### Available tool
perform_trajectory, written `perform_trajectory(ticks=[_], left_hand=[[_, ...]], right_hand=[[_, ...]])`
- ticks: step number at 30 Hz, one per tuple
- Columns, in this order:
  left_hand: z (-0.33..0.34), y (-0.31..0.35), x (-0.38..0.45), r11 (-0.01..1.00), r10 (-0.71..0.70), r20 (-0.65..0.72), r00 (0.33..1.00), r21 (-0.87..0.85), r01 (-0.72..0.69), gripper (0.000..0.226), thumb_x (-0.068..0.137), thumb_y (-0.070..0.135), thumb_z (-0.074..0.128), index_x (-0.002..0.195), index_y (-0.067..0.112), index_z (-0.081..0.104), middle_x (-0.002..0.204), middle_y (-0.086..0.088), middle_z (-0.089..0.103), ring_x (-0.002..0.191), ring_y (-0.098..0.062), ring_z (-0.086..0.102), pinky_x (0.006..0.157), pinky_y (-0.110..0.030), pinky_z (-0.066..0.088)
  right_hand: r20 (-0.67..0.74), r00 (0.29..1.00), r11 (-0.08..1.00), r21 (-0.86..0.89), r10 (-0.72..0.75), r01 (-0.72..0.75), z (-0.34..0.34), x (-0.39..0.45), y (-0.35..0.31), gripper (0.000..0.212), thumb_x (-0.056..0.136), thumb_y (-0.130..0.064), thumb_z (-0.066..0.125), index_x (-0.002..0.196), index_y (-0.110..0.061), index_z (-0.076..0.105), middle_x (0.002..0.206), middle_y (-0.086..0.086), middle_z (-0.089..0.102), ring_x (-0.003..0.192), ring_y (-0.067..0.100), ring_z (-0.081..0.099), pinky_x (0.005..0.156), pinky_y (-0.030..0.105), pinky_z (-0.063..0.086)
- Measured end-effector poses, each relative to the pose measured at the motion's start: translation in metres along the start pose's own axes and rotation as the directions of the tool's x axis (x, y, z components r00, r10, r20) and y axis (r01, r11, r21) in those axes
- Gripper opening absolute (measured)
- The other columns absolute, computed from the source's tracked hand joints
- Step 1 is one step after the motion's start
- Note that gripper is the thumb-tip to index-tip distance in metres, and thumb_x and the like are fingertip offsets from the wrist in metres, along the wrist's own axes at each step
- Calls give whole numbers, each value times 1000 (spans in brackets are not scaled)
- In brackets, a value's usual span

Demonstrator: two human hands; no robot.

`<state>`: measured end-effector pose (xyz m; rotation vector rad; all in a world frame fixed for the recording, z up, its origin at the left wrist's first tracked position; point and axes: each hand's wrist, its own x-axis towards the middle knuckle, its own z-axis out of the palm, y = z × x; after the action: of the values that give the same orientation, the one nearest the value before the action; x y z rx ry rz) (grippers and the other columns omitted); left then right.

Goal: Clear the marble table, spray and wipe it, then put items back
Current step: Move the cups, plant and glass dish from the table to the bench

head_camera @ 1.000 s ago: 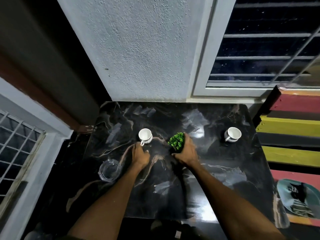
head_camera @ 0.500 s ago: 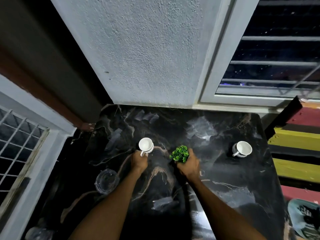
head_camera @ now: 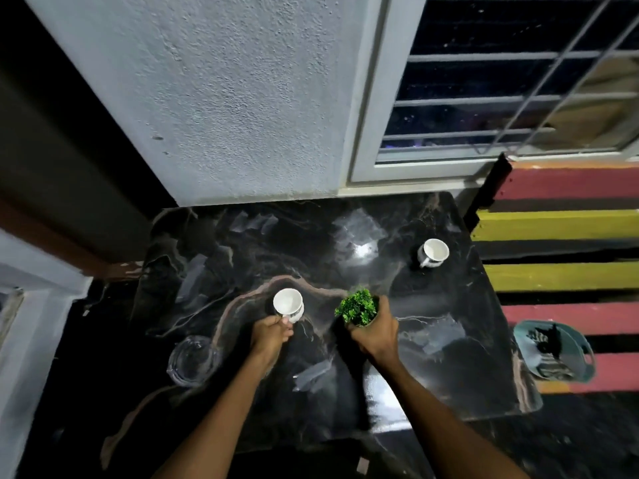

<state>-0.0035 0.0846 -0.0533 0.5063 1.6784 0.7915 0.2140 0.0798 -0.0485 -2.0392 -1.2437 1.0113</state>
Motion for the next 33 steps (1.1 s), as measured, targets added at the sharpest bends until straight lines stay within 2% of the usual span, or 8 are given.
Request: perform_trajectory(ticks=[3, 7, 9, 13, 18, 21, 29, 33], left_hand=[[17, -18, -22, 1000, 12, 50, 999, 2, -12, 27, 100, 1, 54, 76, 10, 64, 73, -7, 64, 68, -17, 59, 67, -26, 48], [47, -29, -47, 998, 46, 128, 991, 29, -50, 29, 99, -2, 54, 74, 9, 64, 71, -9, 63, 69, -18, 58, 65, -22, 51], [63, -33, -60, 992, 89, 169, 981, 67, -102, 31, 99, -2, 54, 71, 10, 64, 68, -7, 62, 66, -16, 58, 58, -18, 51], [96, -41, -85, 975, 145, 246, 958, 131, -181, 34, 97, -3, 57, 68, 11, 64, 65, -4, 63, 64, -14, 58, 62, -21, 49], [147, -52, -113, 954, 190, 266, 945, 177, -242, 37, 95, -3, 60, 62, 14, 65, 63, -2, 65, 67, -18, 59, 69, -30, 49], [190, -61, -135, 952, 196, 262, 945, 180, -248, 36, 95, -3, 59, 64, 13, 66, 64, -3, 66, 68, -19, 59, 69, -29, 49], [303, -80, -192, 967, 190, 244, 951, 120, -224, 29, 96, 0, 59, 72, 12, 69, 68, -2, 68, 68, -13, 63, 68, -19, 53], [342, -79, -199, 976, 159, 244, 957, 105, -189, 28, 96, 0, 60, 72, 11, 69, 70, -3, 68, 71, -14, 63, 72, -20, 54]], right_hand=[[-61, 998, 1000, 4, -7, 7, -15, -18, 13, 63, 63, -36, 87, 112, -36, 48, 90, -17, 69, 82, 7, 67, 72, 19, 50], [-139, 990, 1000, 21, -18, 21, -40, -39, 27, 64, 62, -38, 89, 108, -44, 44, 83, -30, 61, 71, -15, 55, 60, -3, 37], [-174, 985, 999, 40, -13, 21, -53, -49, 37, 62, 62, -37, 88, 110, -39, 49, 84, -27, 62, 72, -11, 58, 62, -7, 35], [-228, 973, 997, 64, -21, 36, -85, -63, 64, 66, 63, -43, 88, 116, -42, 50, 85, -38, 58, 82, -28, 55, 68, -10, 32], [-247, 969, 998, 61, 25, -10, -133, -66, 104, 69, 63, -45, 88, 120, -35, 50, 97, -9, 72, 96, 21, 69, 87, 29, 53], [-253, 967, 997, 71, 27, -10, -173, -63, 129, 69, 63, -41, 89, 121, -30, 53, 105, 1, 74, 103, 29, 70, 92, 43, 57], [-300, 954, 994, 108, 21, 12, -275, -33, 181, 73, 63, -31, 92, 126, -22, 57, 103, 4, 74, 97, 26, 70, 87, 30, 55], [-276, 959, 991, 135, 59, -22, -304, -10, 191, 74, 65, -33, 91, 129, -27, 53, 108, 4, 71, 107, 28, 63, 90, 27, 47]])
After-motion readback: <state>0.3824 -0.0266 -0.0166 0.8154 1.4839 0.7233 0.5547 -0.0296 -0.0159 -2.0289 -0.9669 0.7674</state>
